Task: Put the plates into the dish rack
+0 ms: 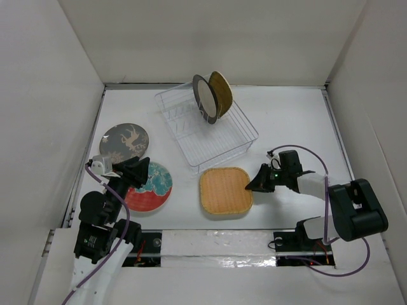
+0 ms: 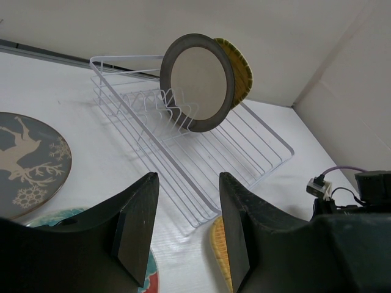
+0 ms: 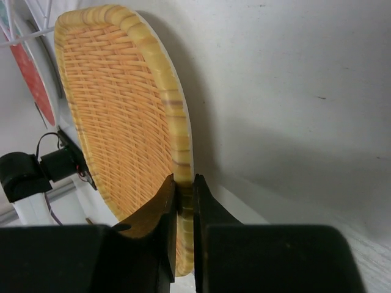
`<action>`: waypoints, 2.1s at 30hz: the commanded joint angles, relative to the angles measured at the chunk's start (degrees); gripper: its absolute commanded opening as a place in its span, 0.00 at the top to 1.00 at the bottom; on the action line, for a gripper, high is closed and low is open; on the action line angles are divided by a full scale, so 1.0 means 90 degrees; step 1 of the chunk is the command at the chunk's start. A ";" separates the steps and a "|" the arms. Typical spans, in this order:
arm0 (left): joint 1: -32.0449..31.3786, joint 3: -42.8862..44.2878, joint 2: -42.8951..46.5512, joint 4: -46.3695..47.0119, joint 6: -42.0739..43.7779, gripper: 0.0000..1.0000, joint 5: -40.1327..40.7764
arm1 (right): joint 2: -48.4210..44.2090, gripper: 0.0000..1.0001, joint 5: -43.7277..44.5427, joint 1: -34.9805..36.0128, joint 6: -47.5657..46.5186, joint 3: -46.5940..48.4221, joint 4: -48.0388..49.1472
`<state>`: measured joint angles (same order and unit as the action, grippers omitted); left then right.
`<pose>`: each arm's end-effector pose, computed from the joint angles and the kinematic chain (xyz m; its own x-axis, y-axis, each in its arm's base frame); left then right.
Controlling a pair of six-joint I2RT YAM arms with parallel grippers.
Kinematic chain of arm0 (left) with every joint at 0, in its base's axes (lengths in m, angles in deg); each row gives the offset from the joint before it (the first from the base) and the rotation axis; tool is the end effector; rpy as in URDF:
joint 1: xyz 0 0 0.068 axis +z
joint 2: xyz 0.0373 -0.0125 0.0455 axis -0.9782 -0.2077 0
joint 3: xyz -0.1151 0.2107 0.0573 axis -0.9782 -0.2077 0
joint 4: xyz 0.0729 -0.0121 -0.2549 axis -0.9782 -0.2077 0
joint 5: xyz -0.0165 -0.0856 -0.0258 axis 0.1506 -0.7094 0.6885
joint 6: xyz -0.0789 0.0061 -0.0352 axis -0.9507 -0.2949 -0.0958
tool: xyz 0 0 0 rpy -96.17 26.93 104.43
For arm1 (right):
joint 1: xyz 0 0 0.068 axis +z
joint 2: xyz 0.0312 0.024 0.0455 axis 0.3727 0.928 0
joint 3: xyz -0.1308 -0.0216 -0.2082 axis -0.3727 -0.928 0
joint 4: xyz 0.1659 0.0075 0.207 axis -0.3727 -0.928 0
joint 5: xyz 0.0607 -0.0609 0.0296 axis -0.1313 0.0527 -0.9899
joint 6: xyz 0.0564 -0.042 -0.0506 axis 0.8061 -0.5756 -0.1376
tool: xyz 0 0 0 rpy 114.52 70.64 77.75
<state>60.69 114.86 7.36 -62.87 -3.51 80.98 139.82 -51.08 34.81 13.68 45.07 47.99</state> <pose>0.1260 -0.0413 0.3331 0.0886 -0.3894 -0.9168 0.3745 0.8659 -0.3316 0.2269 0.1000 0.0676 -0.9514 0.2284 -0.2066 0.0043 0.6806 0.7326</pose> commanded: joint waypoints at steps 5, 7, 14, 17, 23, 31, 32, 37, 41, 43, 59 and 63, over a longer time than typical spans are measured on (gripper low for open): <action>-0.0048 0.0090 -0.0015 0.0273 0.0019 0.59 0.0022 | -0.1582 1.00 0.0413 0.0779 -0.0001 0.0180 -0.0805; -0.0048 0.0100 -0.0044 0.0282 0.0019 0.59 0.0022 | -0.2084 1.00 0.0297 0.1423 -0.0089 0.0726 -0.1050; -0.0048 0.0110 -0.0025 0.0263 0.0009 0.60 0.0061 | -0.2663 1.00 0.0733 0.2967 -0.0001 0.2472 -0.0672; -0.0048 0.0110 -0.0025 0.0253 0.0009 0.59 0.0071 | -0.2254 1.00 0.1612 0.2968 -0.0011 0.3234 0.0204; -0.0048 0.0110 -0.0044 0.0253 0.0019 0.60 0.0062 | -0.0412 1.00 0.3975 0.3123 -0.1444 0.5734 -0.0405; -0.0048 0.0110 -0.0034 0.0263 0.0009 0.60 0.0061 | 0.2744 1.00 0.6954 0.3358 -0.3379 1.0069 -0.1948; -0.0048 0.0100 -0.0044 0.0253 0.0019 0.60 0.0061 | 0.3038 1.00 0.7150 0.3358 -0.3525 1.0896 -0.2220; -0.0048 0.0100 -0.0083 0.0273 0.0028 0.59 0.0032 | 0.4892 1.00 0.8518 0.3612 -0.4375 1.3265 -0.3238; -0.0048 0.0100 -0.0103 0.0273 0.0048 0.60 0.0013 | 0.5071 1.00 0.8987 0.3856 -0.4815 1.3326 -0.2869; -0.0048 0.0100 -0.0103 0.0282 0.0058 0.60 0.0003 | 0.5130 1.00 0.9095 0.3856 -0.4923 1.3374 -0.2848; -0.0048 0.0100 -0.0122 0.0273 0.0048 0.60 0.0032 | 0.5384 1.00 0.8393 0.3457 -0.4611 1.2623 -0.2682; -0.0048 0.0100 -0.0152 0.0273 0.0038 0.60 0.0042 | 0.5404 1.00 0.8275 0.3456 -0.4591 1.2594 -0.2653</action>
<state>60.69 114.86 6.92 -62.87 -3.48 81.37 189.92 23.41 66.20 -27.48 157.81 17.63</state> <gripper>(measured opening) 0.406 0.173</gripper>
